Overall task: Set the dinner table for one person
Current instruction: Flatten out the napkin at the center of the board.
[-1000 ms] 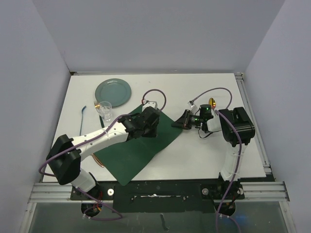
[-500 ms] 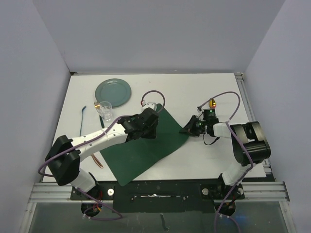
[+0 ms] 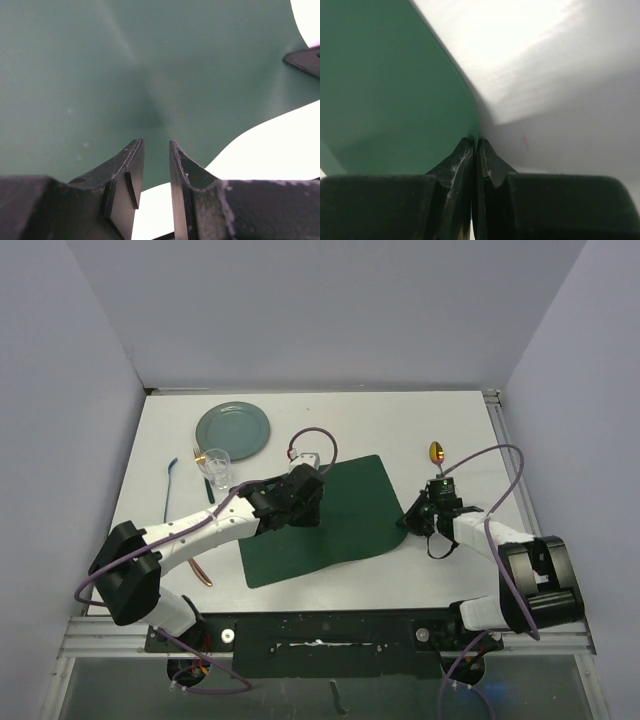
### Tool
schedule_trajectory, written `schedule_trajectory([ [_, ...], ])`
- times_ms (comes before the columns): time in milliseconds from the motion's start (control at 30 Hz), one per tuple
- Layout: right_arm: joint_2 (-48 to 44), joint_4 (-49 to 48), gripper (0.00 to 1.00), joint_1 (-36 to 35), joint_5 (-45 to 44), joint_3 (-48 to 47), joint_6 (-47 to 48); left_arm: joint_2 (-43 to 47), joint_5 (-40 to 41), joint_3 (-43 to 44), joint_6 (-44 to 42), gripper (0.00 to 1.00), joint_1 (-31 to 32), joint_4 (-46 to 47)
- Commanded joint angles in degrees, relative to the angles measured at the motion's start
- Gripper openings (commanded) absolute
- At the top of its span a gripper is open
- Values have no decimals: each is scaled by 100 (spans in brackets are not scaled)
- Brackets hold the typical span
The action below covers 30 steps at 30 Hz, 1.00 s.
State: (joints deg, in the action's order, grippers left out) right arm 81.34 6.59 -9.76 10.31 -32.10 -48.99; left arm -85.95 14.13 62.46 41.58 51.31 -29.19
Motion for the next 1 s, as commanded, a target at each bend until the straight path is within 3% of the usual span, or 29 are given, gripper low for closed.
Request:
schedule_trajectory([
  [0,-626,1008,0,1,-1266,317,-372,85,-31,180,-41,25,-13,316],
  [200,-1217,1303,0,-16,-1531,352,-488,-29,-70,178,-40,25,-16,371],
  [467,-783,924,0,-296,-1257,329,-786,-137,-95,78,27,25,-16,405],
  [633,-810,971,0,-796,-1423,371,-1055,-181,-71,76,33,25,-24,383],
  [967,-660,1218,0,-934,-1816,121,-1070,-347,-129,92,8,25,-24,388],
])
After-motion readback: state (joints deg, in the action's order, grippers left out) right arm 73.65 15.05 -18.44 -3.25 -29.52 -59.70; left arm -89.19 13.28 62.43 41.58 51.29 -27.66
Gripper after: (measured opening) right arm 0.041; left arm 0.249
